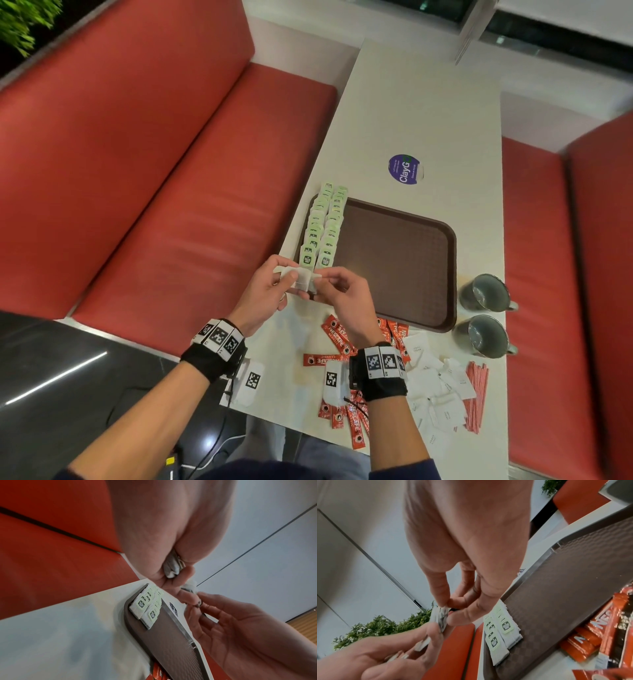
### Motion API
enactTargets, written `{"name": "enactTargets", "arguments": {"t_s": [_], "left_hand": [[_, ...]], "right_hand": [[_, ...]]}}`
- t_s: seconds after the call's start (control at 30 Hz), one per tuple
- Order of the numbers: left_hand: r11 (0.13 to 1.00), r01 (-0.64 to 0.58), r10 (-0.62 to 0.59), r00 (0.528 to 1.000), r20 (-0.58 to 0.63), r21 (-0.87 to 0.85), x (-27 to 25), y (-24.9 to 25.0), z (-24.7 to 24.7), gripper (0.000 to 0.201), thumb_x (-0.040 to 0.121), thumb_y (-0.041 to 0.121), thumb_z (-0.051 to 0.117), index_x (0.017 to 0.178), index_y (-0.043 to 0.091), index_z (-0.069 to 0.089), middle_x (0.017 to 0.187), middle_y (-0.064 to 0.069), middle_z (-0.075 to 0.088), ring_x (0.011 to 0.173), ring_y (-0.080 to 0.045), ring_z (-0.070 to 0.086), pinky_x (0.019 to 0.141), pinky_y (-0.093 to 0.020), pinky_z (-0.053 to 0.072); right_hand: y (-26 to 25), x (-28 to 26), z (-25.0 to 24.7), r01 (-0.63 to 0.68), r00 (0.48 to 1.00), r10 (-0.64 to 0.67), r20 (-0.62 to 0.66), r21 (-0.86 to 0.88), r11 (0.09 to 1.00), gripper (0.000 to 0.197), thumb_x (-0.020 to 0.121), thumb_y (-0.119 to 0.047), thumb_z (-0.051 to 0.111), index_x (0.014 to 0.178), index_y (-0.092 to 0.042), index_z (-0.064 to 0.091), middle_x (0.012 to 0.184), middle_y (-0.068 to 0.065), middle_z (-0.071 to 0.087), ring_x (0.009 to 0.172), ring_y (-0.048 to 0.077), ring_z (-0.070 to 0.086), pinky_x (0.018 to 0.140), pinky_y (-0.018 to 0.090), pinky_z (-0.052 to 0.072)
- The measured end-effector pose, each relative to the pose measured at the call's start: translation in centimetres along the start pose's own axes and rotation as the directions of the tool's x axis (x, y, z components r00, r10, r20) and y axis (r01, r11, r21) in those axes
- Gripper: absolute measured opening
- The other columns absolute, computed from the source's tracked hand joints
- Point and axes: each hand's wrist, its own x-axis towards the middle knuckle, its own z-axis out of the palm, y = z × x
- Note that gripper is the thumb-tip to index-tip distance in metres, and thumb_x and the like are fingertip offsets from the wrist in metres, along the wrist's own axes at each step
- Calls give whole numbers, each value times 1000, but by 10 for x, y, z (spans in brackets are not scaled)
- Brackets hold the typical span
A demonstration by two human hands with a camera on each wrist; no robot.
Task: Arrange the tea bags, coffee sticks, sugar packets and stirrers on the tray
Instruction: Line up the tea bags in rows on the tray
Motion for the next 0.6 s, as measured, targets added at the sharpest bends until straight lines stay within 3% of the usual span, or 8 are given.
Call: {"name": "enactTargets", "arguments": {"t_s": [0.13,0.27,0.33,0.47,0.53,0.6], "left_hand": [[999,-40,40,998,-42,-2,5,-1,0,8,111,13,59,116,8,64,108,-14,77,90,-36,78,48,-21,35],[999,-50,49,996,-76,-8,7,1,-1,8,109,14,64,114,10,69,107,-15,76,90,-35,75,46,-21,31],[998,-61,60,997,-53,-2,9,2,-3,8,109,14,65,113,11,70,108,-17,75,88,-37,74,46,-22,29],[992,-87,84,996,43,90,14,0,-9,9,107,15,68,112,13,76,99,-18,75,70,-34,51,47,-27,31],[986,-93,88,995,44,135,15,-2,-12,10,106,15,69,112,14,77,94,-18,75,70,-35,48,48,-29,31],[977,-109,107,994,18,183,16,1,-12,12,106,12,69,112,16,79,90,-10,77,71,-30,53,50,-30,34]], "right_hand": [[9,2,1,-67,998,63,27,193,979,10,105,-4,69,113,2,67,118,30,68,110,48,75,95,51,66],[7,0,0,-174,980,120,159,395,902,7,109,-4,61,116,-4,61,131,27,73,120,47,74,105,47,62],[5,1,-2,-245,966,175,188,465,851,7,108,-6,62,114,-2,63,129,25,75,120,42,74,110,47,59],[10,4,-5,-316,948,262,179,470,824,12,101,-10,73,102,2,72,115,18,77,114,29,74,101,36,63],[15,5,-7,-326,944,273,184,416,849,4,99,-2,74,98,1,71,113,20,77,109,29,76,92,32,64],[21,8,-9,-320,947,276,165,404,857,12,96,5,76,96,-3,68,108,21,77,102,29,77,86,32,64]]}}
